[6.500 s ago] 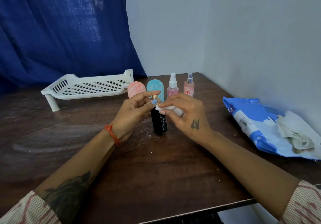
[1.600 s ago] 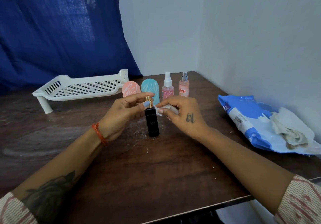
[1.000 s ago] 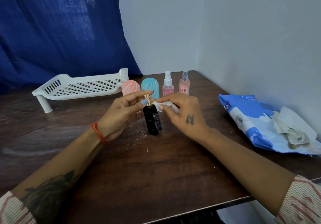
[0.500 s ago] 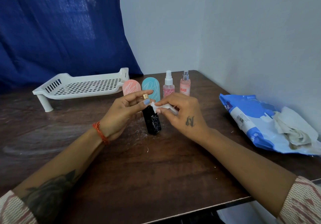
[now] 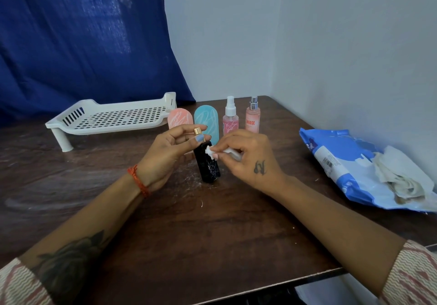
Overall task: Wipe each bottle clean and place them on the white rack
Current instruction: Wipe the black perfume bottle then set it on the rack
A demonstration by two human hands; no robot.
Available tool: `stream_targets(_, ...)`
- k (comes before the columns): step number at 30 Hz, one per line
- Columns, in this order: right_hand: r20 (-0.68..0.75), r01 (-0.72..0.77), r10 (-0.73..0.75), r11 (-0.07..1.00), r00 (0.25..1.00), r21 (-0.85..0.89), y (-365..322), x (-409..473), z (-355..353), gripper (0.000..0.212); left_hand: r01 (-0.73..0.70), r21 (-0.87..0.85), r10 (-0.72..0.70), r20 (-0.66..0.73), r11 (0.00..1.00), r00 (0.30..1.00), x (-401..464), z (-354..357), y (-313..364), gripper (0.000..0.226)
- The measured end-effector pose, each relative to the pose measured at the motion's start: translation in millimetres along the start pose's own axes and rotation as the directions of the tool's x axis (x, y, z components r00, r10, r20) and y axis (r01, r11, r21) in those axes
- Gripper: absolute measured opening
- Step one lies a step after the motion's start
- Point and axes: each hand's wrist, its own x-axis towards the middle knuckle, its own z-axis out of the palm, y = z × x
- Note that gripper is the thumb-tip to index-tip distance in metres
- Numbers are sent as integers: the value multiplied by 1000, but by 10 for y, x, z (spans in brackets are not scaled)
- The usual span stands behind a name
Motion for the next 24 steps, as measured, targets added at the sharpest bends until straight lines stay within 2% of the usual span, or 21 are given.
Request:
stream_targets(5, -33, 24, -24, 1000, 999, -9, -27, 13, 12, 14, -15, 24, 15, -4, 1000, 1000, -2, 16, 2, 34)
stream_targets(8, 15, 36, -37, 998, 999, 42, -71, 10, -9, 13, -13, 20, 13, 1, 1000, 1000, -5, 22, 7, 34)
stream_targets(12, 63, 0, -2, 1000, 998, 29, -27, -14, -17, 9, -4, 17, 4, 1, 1000, 1000, -6, 13, 13, 34)
stream_targets(17, -42, -22, 20, 999, 999, -44, 7, 5, 2, 11, -10, 19, 10, 4, 1000, 1000, -6, 7, 14, 34)
stream_targets(24, -6, 51, -51, 996, 999, 76, -49, -13, 1, 13, -13, 4, 13, 6, 1000, 1000, -15, 16, 13, 34)
